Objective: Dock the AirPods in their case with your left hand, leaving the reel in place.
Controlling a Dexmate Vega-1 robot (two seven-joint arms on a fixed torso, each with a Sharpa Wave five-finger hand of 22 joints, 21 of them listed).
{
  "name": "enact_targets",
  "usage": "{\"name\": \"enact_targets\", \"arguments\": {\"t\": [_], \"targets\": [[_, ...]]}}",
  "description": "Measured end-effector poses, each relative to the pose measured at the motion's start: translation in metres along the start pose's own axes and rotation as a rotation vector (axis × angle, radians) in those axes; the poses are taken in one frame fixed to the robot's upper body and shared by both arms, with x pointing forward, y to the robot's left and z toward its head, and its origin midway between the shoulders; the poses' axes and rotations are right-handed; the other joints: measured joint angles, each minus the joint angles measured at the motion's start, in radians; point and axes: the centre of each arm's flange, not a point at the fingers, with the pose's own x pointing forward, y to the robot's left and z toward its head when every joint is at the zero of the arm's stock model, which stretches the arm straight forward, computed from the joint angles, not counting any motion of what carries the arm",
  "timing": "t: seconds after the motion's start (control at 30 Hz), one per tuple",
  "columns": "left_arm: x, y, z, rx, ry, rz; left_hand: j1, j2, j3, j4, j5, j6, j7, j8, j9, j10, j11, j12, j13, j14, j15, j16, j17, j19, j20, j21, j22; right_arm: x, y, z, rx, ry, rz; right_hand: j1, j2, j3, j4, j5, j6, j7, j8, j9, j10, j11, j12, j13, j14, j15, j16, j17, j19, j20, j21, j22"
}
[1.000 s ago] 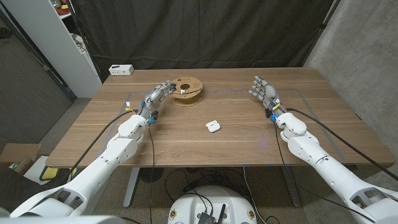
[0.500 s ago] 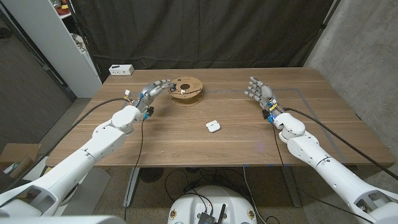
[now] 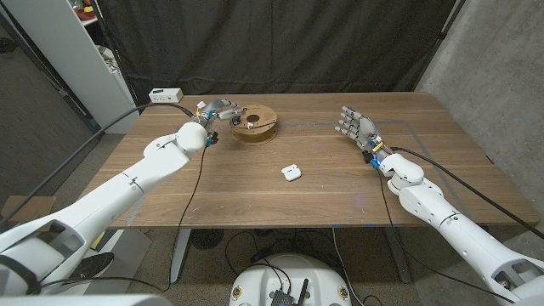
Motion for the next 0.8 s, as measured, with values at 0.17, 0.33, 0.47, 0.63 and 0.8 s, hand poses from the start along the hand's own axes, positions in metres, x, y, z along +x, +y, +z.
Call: {"name": "enact_targets", "arguments": {"t": [0.17, 0.33, 0.47, 0.63, 0.8], "targets": [[0.010, 0.008, 0.014, 0.146, 0.039, -0.031, 0.015, -0.015, -0.013, 0.004, 0.011, -0.022, -0.022, -0.017, 0.000, -0.044, 0.013, -0.010, 0.000, -0.041, 0.013, -0.008, 0.000, 0.000, 0.000, -0.020, 0.002, -0.002, -0.007, 0.000, 0.004, 0.013, 0.014, 0.009, 0.009, 0.006, -0.006, 0.000, 0.012, 0.023, 0.000, 0.000, 0.012, 0.012, 0.000, 0.000, 0.020, -0.005, 0.000, -0.005, -0.004, 0.004, 0.000, 0.000], [0.013, 0.010, 0.011, 0.233, 0.091, -0.079, 0.038, -0.016, -0.013, 0.004, 0.015, -0.003, -0.052, -0.020, 0.001, -0.065, 0.013, -0.018, -0.005, -0.056, 0.012, -0.008, 0.000, 0.000, 0.000, -0.032, 0.002, -0.004, -0.012, 0.000, 0.000, 0.018, 0.013, 0.009, 0.009, 0.003, -0.009, 0.000, 0.017, 0.028, 0.000, 0.000, 0.015, 0.015, 0.000, 0.000, 0.025, 0.000, 0.000, -0.004, -0.004, 0.004, 0.000, 0.000], [0.026, 0.016, 0.038, 0.337, 0.070, -0.113, 0.051, -0.014, -0.012, 0.004, 0.016, 0.015, -0.080, -0.019, 0.005, -0.071, 0.008, -0.018, -0.005, -0.061, 0.008, -0.008, 0.000, -0.004, 0.004, -0.040, 0.002, -0.006, -0.016, -0.001, 0.013, 0.030, 0.024, 0.011, 0.007, 0.003, -0.009, 0.000, 0.017, 0.028, 0.000, 0.000, 0.015, 0.015, 0.000, 0.000, 0.028, -0.003, 0.000, -0.002, -0.008, 0.008, 0.000, 0.000], [0.034, 0.018, 0.058, 0.460, 0.070, -0.171, 0.072, -0.011, -0.012, 0.004, 0.018, 0.030, -0.101, -0.015, 0.005, -0.075, 0.003, -0.018, -0.005, -0.066, 0.002, -0.008, 0.000, -0.004, 0.004, -0.043, 0.002, -0.010, -0.020, -0.003, 0.026, 0.045, 0.025, 0.013, 0.005, 0.003, -0.009, 0.000, 0.017, 0.028, 0.000, 0.000, 0.019, 0.019, 0.000, 0.000, 0.029, -0.003, 0.000, -0.002, -0.010, 0.010, 0.000, 0.000], [0.040, 0.020, 0.074, 0.564, 0.071, -0.218, 0.081, -0.010, -0.012, 0.004, 0.022, 0.037, -0.116, -0.015, 0.005, -0.075, 0.003, -0.018, -0.009, -0.071, -0.003, -0.008, 0.000, -0.004, 0.004, -0.050, 0.002, -0.013, -0.023, -0.004, 0.041, 0.057, 0.028, 0.013, 0.006, -0.001, -0.013, 0.000, 0.017, 0.028, 0.000, 0.000, 0.019, 0.019, 0.000, 0.000, 0.029, -0.003, 0.000, -0.002, -0.010, 0.010, 0.000, 0.000]]}}
